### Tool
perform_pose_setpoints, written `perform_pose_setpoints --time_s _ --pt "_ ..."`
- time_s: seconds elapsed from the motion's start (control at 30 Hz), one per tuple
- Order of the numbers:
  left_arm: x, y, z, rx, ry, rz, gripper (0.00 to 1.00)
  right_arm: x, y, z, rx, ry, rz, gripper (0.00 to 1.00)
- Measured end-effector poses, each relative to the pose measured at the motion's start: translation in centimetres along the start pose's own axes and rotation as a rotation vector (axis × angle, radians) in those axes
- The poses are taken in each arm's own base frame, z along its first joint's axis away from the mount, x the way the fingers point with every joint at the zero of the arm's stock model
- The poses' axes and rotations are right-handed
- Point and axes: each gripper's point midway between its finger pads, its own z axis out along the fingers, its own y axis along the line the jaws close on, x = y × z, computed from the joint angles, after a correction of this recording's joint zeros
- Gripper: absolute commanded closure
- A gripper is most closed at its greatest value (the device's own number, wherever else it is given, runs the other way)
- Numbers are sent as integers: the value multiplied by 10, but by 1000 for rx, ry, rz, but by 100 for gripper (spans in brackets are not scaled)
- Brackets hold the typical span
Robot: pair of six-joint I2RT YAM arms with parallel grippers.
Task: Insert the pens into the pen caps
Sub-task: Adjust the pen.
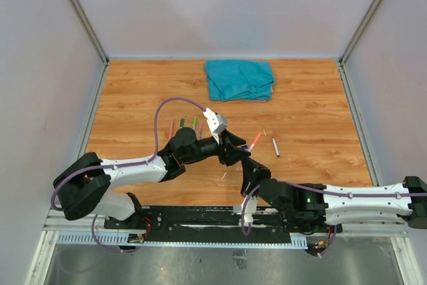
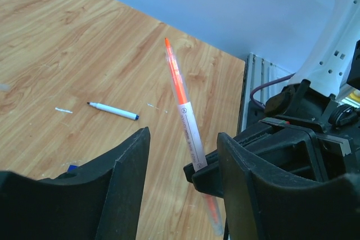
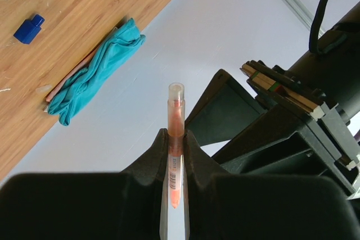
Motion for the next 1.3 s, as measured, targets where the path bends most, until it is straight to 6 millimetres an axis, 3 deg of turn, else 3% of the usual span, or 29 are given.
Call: perform_pose_setpoints --time_s 0.17,0.37,0.6,0.73,0.9,1.3 --pt "6 1 6 11 28 -8 50 -1 0 1 -4 -4 -18 99" --pt "11 1 10 22 56 -17 65 -5 0 2 -6 -18 -34 99" --pt "13 -7 13 62 75 -34 99 -7 2 4 -15 -25 -48 98" --pt "13 -9 16 73 87 -44 99 -6 5 4 -22 -16 -54 92" --pt "14 -6 17 62 86 -41 99 -6 6 4 -22 -16 -47 53" --pt "-2 35 4 -182 17 12 100 -13 6 1 10 -53 125 47"
